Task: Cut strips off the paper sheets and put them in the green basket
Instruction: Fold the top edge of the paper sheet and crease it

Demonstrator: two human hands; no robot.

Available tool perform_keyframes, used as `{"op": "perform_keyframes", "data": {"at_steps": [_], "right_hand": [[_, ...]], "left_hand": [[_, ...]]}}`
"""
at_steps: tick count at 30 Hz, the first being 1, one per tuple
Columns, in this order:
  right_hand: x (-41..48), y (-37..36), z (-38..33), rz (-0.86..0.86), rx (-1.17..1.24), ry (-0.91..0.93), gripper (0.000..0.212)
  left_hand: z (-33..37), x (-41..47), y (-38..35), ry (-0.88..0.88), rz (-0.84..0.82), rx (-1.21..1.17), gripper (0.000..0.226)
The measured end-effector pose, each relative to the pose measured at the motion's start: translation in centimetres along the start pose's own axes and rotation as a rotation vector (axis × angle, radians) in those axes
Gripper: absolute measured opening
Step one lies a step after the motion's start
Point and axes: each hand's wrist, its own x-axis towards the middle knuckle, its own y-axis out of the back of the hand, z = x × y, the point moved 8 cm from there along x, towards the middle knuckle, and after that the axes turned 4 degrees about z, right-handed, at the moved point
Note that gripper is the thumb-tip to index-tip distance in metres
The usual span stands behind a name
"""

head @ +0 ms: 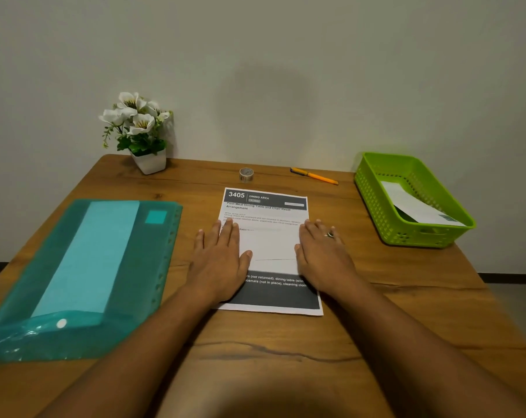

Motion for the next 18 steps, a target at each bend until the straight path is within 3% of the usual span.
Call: {"op": "perform_keyframes", "data": {"at_steps": [4,7,18], "right_hand": [[0.1,-0.8,-5.6,0.009,0.086,0.122,0.057],[0.0,-1.5,-7.6,0.029,0.167,0.141,0.056],[-0.2,-1.3,-3.5,0.0,0.178,0.168,0.057]], "left_hand": [[0.2,0.0,-0.1,0.034,0.015,0.004,0.079],[0.2,0.0,0.0,0.054,0.027,0.003,0.071],[-0.8,0.1,0.5,-0.017,0.048,-0.025,0.063]]}}
